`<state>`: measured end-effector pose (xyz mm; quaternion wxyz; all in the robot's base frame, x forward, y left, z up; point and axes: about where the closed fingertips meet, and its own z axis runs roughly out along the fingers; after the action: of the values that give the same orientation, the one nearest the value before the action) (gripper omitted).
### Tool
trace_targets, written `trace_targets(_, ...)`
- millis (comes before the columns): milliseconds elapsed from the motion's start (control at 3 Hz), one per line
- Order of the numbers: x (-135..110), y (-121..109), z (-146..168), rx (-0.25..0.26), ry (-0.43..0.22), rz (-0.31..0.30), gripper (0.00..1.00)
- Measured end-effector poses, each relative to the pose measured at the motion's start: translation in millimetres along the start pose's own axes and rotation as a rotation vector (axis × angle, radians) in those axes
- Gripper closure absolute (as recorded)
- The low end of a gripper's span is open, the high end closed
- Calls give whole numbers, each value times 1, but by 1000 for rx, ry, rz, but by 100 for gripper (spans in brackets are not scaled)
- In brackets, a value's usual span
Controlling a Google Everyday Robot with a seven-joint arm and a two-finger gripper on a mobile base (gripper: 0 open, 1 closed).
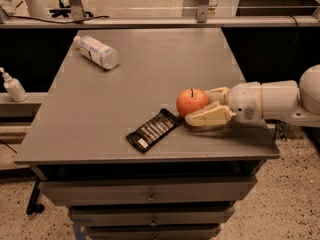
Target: Move apple near rxbar chocolate
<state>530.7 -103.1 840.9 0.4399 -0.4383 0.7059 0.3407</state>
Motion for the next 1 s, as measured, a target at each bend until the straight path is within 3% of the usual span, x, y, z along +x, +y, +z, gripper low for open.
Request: trace_targets(1000, 9, 18, 2, -73, 12, -52, 13)
